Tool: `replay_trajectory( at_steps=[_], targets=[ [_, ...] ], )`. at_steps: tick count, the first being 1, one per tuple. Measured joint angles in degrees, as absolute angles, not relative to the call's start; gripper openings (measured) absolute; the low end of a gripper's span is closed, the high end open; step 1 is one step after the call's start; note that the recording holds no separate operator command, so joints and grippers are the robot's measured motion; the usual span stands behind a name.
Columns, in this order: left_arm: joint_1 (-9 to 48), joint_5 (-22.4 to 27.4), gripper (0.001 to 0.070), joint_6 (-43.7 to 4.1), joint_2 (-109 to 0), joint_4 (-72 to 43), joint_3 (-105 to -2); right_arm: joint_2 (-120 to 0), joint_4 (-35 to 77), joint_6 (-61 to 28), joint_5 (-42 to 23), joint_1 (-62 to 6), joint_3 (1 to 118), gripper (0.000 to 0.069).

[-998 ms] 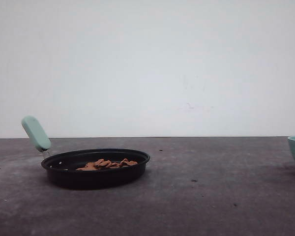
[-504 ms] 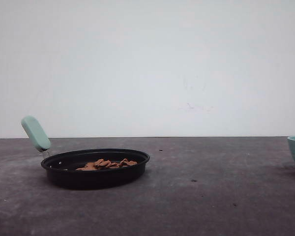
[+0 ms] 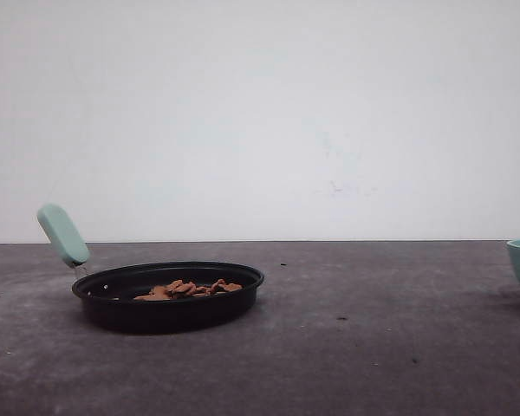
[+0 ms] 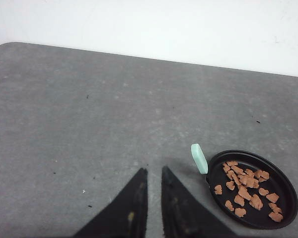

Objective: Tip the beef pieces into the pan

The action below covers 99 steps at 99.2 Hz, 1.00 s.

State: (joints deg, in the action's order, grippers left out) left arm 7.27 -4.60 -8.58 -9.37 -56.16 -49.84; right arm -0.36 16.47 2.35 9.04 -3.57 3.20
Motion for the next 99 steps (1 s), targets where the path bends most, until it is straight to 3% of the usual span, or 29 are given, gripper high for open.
replay_trajectory(
  at_steps=[66, 80, 99],
  targets=[
    [7.27, -4.6, 0.0023, -8.14, -9.39, -55.44, -49.84, -0.36, 16.47, 2.35, 9.04, -3.57, 3.2, 0.0011],
    [7.27, -4.16, 0.0023, -6.48, -9.19, -39.99, -45.74, -0.36, 16.45, 2.35, 9.04, -3.57, 3.2, 0.0011],
    [5.93, 0.4, 0.0023, -2.28, -7.03, -21.15, -30.28, -0.36, 16.45, 2.35, 9.04, -3.57, 3.2, 0.0011]
  ],
)
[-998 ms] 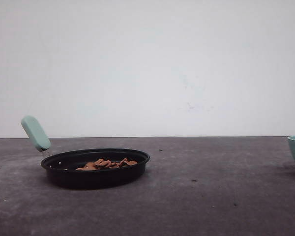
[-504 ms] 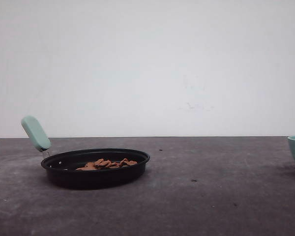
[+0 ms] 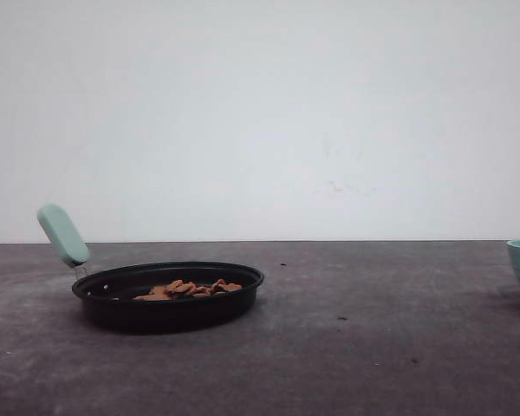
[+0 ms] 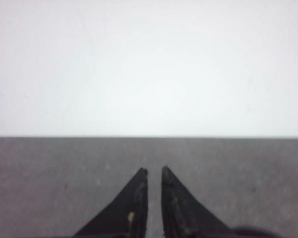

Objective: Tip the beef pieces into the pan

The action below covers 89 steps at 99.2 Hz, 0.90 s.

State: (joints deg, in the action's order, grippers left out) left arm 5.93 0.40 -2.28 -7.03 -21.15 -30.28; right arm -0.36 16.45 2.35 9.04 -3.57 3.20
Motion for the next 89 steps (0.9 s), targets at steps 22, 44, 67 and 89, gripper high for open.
replay_trajectory(
  at_steps=[22, 44, 67, 89],
  targets=[
    [2.98, 7.31, 0.0023, -4.14, -0.43, -19.66, -9.52, -0.36, 16.45, 2.35, 9.04, -3.57, 3.2, 0.0011],
    [2.46, 7.18, 0.0023, -6.04, -0.21, -17.69, -4.43, -0.36, 16.45, 2.35, 9.04, -3.57, 3.2, 0.0011],
    [2.37, 5.89, 0.0023, -3.07, -0.21, -17.67, -4.38, -0.36, 16.43, 2.35, 9.04, -3.57, 3.2, 0.0011],
    [2.37, 5.89, 0.0023, -2.5, -0.21, -17.67, -4.38, -0.36, 16.43, 2.35, 9.02, -3.57, 3.2, 0.0011]
  ],
)
